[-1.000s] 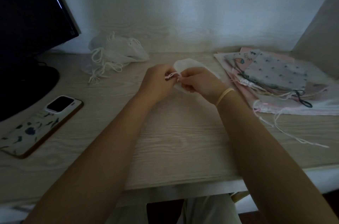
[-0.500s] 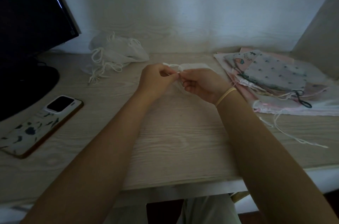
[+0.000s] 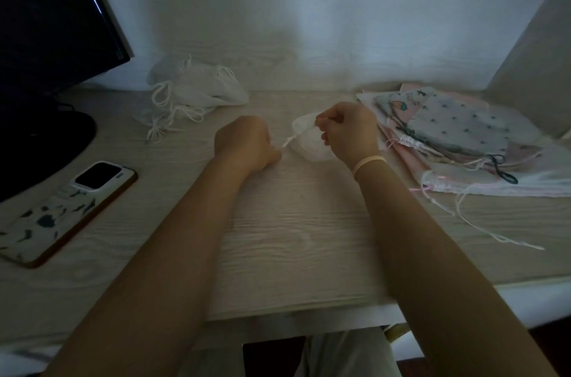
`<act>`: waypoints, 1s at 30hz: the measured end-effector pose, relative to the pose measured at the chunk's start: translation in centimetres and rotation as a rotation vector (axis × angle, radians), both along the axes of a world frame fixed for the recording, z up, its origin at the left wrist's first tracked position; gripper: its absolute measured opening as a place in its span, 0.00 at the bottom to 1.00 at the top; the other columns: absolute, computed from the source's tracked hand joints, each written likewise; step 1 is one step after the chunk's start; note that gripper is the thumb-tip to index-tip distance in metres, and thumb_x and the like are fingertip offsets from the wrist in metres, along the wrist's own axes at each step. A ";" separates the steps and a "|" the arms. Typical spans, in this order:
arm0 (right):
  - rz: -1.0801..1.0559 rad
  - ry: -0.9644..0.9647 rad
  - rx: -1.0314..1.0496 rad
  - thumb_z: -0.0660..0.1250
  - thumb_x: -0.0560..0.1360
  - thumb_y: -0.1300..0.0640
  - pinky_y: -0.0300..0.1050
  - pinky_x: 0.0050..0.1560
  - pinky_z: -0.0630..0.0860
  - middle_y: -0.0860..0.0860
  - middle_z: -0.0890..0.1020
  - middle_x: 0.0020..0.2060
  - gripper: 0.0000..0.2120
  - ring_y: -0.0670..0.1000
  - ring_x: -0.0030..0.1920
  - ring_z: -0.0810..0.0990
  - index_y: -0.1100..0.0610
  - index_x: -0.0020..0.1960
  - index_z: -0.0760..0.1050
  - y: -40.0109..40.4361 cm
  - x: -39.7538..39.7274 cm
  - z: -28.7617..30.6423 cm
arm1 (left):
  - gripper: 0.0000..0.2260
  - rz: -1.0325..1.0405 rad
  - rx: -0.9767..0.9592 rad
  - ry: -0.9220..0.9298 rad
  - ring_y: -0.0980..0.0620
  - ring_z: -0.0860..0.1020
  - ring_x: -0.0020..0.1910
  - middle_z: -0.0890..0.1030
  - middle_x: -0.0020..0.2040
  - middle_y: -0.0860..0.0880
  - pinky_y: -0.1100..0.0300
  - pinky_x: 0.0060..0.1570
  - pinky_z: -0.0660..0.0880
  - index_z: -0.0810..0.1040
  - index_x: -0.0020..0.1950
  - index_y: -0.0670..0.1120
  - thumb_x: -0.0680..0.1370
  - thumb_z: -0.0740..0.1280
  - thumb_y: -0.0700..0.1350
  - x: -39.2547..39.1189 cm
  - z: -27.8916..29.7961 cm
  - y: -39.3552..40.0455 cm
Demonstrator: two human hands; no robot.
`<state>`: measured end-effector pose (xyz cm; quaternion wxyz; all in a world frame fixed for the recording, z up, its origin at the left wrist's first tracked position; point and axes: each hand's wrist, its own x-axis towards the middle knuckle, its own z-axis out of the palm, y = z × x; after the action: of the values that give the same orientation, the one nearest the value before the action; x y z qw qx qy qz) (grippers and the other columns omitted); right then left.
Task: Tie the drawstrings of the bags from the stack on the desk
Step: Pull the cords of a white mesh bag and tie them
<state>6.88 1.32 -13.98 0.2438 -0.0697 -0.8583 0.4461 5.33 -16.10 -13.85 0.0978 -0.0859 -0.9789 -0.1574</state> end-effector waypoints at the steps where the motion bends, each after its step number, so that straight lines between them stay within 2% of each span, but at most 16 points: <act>1: -0.001 -0.007 0.005 0.70 0.72 0.63 0.47 0.40 0.81 0.53 0.81 0.30 0.05 0.50 0.31 0.81 0.56 0.38 0.79 0.0 -0.2 -0.1 | 0.12 0.002 -0.034 -0.021 0.45 0.80 0.49 0.82 0.48 0.47 0.59 0.44 0.73 0.83 0.45 0.46 0.67 0.72 0.52 0.0 -0.1 0.0; 4: 0.008 -0.018 0.043 0.70 0.71 0.62 0.53 0.46 0.81 0.52 0.82 0.33 0.06 0.54 0.37 0.82 0.53 0.37 0.79 0.0 -0.5 -0.5 | 0.13 0.016 -0.063 -0.039 0.45 0.80 0.50 0.82 0.49 0.46 0.59 0.44 0.73 0.83 0.47 0.46 0.67 0.72 0.52 -0.3 -0.5 0.1; 7: 0.054 -0.005 0.120 0.71 0.71 0.59 0.53 0.47 0.80 0.51 0.82 0.33 0.02 0.51 0.35 0.81 0.56 0.40 0.82 -0.2 -0.2 -0.3 | 0.14 0.046 -0.046 0.000 0.44 0.80 0.52 0.82 0.51 0.45 0.58 0.45 0.73 0.83 0.49 0.46 0.70 0.71 0.53 -0.5 -0.8 -0.3; 9: 0.084 -0.044 0.212 0.70 0.73 0.52 0.47 0.44 0.79 0.51 0.82 0.29 0.06 0.47 0.30 0.79 0.54 0.43 0.81 -0.4 0.3 0.1 | 0.12 0.071 0.025 0.037 0.43 0.79 0.53 0.81 0.52 0.45 0.57 0.47 0.73 0.82 0.50 0.46 0.73 0.69 0.52 -0.6 -1.0 -0.6; 11: 0.149 -0.167 0.295 0.71 0.70 0.42 0.40 0.37 0.76 0.49 0.81 0.27 0.11 0.45 0.28 0.79 0.49 0.46 0.79 -0.9 0.9 0.4 | 0.08 0.098 0.140 0.067 0.44 0.79 0.53 0.81 0.52 0.46 0.57 0.45 0.71 0.80 0.49 0.48 0.74 0.67 0.51 -0.7 -0.9 -0.6; 13: 0.197 -0.291 0.396 0.73 0.67 0.40 0.38 0.35 0.73 0.47 0.81 0.32 0.16 0.45 0.31 0.79 0.48 0.48 0.77 -1.8 1.1 0.6 | 0.06 0.123 0.253 0.071 0.45 0.78 0.51 0.81 0.50 0.47 0.58 0.43 0.70 0.78 0.47 0.49 0.74 0.66 0.50 -0.9 -0.5 -0.5; 15: 0.183 -0.333 0.510 0.71 0.70 0.43 0.42 0.44 0.75 0.50 0.82 0.41 0.13 0.50 0.40 0.79 0.51 0.48 0.78 -2.7 0.5 0.5 | 0.06 0.132 0.349 0.063 0.45 0.78 0.49 0.81 0.47 0.48 0.59 0.41 0.68 0.78 0.45 0.50 0.73 0.66 0.50 -1.2 -0.1 -0.7; 18: 0.117 -0.284 0.514 0.67 0.75 0.50 0.42 0.48 0.74 0.54 0.84 0.42 0.08 0.54 0.45 0.81 0.54 0.47 0.79 -4.4 -1.7 0.7 | 0.06 0.140 0.410 0.062 0.46 0.78 0.46 0.81 0.45 0.49 0.59 0.40 0.67 0.76 0.44 0.50 0.73 0.67 0.52 -1.7 0.8 -1.7; 20: 0.085 -0.263 0.482 0.65 0.76 0.54 0.45 0.52 0.77 0.55 0.85 0.44 0.07 0.55 0.48 0.82 0.54 0.51 0.80 -5.7 -3.3 0.7 | 0.07 0.158 0.394 0.064 0.45 0.79 0.46 0.81 0.44 0.49 0.58 0.40 0.68 0.75 0.43 0.50 0.74 0.67 0.52 -2.2 0.9 -2.7; 24: 0.253 -0.313 0.465 0.64 0.76 0.60 0.46 0.61 0.72 0.56 0.79 0.59 0.20 0.56 0.60 0.77 0.55 0.67 0.70 -7.9 -4.8 0.7 | 0.04 0.205 0.379 0.055 0.43 0.79 0.49 0.82 0.48 0.47 0.57 0.42 0.70 0.76 0.45 0.50 0.76 0.65 0.50 -3.4 0.8 -5.1; 27: 0.271 -0.273 0.494 0.65 0.76 0.59 0.45 0.59 0.70 0.56 0.76 0.62 0.18 0.57 0.61 0.75 0.55 0.66 0.72 -7.7 -4.5 0.6 | 0.06 0.218 0.353 0.044 0.43 0.79 0.52 0.81 0.52 0.45 0.55 0.45 0.72 0.76 0.52 0.49 0.77 0.64 0.47 -3.1 1.0 -5.1; 30: 0.209 -0.220 0.482 0.65 0.75 0.58 0.45 0.59 0.70 0.56 0.76 0.61 0.14 0.56 0.58 0.77 0.55 0.61 0.76 -5.9 -3.3 0.9 | 0.10 0.183 0.360 0.072 0.42 0.79 0.52 0.80 0.53 0.45 0.56 0.43 0.69 0.74 0.57 0.47 0.77 0.63 0.47 -1.8 1.8 -3.5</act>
<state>3.62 -4.62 -13.07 0.1113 0.0311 -0.9634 0.2417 3.56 -19.56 -12.00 0.1603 0.0168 -0.9346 -0.3172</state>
